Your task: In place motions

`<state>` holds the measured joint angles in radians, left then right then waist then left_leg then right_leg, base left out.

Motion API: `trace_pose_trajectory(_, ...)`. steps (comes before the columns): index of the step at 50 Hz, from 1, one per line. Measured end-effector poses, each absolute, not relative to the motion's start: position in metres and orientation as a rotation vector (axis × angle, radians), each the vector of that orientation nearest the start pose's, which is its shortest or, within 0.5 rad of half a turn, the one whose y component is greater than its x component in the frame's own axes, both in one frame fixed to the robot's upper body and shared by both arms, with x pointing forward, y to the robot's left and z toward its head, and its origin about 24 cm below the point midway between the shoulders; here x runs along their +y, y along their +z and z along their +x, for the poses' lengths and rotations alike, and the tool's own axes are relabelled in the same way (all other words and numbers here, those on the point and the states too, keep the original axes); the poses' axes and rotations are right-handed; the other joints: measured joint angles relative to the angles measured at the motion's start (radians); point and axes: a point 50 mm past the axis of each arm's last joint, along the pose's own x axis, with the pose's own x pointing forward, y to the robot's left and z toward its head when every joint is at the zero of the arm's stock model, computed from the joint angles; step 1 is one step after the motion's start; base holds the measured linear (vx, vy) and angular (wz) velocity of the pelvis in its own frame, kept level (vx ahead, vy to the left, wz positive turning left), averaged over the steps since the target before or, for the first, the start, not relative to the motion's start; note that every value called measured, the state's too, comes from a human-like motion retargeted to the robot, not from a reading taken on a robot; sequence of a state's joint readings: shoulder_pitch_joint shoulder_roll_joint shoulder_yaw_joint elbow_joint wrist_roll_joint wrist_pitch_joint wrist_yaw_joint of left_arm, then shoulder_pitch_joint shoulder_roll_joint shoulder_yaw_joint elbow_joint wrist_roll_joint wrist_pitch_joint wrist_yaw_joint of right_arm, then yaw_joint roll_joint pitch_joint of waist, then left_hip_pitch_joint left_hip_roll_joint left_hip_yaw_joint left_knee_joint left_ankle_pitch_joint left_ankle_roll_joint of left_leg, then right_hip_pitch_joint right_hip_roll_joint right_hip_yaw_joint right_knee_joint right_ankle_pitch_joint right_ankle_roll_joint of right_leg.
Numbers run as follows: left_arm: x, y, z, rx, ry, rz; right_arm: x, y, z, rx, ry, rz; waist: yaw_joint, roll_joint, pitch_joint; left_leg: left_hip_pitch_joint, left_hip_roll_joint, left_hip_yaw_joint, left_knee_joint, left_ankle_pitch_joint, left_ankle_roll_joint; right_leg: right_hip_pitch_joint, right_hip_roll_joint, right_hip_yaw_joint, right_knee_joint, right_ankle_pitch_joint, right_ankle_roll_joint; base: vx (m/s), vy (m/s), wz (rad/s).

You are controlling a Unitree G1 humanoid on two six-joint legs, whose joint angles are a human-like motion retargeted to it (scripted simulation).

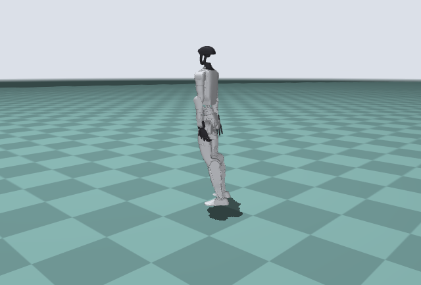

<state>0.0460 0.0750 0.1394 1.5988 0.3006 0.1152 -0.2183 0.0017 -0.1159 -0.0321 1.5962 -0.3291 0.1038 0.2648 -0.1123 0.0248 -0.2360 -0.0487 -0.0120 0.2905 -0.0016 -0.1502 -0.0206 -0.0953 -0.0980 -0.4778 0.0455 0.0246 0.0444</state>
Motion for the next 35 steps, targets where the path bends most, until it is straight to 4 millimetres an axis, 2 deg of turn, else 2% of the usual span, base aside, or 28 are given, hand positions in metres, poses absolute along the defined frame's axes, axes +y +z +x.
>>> trace_pose_trajectory(35,0.1702,-0.178,-0.0294,1.776,-0.204,-0.026,-0.186,-0.1772,-0.011,1.746,0.337,-0.115,-0.009,0.001,-0.005,0.003,-0.002,-0.003,-0.002,-0.002,0.001,0.003,0.0,-0.002,0.0,-0.004,0.0,0.0,0.0,0.0)
